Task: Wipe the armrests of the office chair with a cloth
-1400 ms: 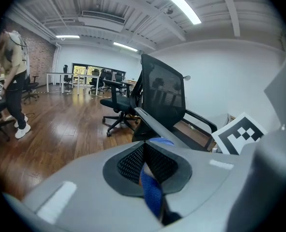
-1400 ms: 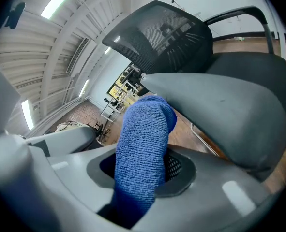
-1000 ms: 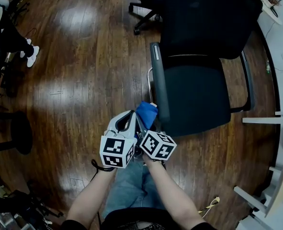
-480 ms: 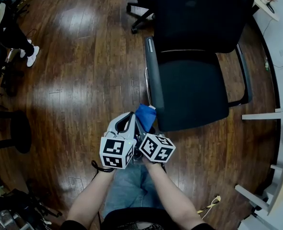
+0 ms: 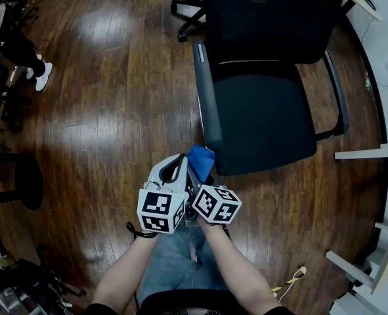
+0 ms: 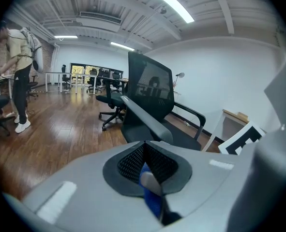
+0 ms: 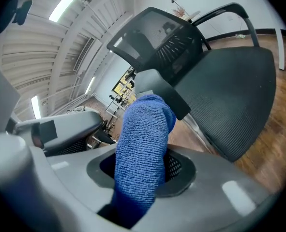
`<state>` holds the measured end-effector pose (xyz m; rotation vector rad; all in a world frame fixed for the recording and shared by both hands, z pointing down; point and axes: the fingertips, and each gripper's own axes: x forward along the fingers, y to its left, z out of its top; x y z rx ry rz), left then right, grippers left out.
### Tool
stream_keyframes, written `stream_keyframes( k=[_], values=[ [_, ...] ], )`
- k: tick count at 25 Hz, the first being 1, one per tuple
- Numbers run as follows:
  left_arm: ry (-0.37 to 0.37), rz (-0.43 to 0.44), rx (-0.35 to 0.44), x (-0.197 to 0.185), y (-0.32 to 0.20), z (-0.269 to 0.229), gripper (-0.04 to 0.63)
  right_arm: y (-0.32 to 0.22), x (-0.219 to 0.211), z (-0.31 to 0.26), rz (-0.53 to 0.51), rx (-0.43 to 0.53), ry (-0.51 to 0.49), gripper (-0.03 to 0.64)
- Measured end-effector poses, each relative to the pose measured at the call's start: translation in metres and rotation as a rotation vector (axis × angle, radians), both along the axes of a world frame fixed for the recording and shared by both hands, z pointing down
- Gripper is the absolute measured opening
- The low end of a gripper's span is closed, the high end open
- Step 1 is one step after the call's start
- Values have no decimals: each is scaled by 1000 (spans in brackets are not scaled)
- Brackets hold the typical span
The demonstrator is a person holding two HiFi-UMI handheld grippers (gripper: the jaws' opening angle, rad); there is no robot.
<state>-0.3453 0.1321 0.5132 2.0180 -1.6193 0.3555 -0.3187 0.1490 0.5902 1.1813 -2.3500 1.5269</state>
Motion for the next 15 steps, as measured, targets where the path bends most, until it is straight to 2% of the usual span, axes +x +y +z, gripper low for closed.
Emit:
stream_keyframes(
  k=[15],
  values=[
    [21,48,-23,16,-3,68,5,-6,2,81,-25,8,47,137]
  ],
)
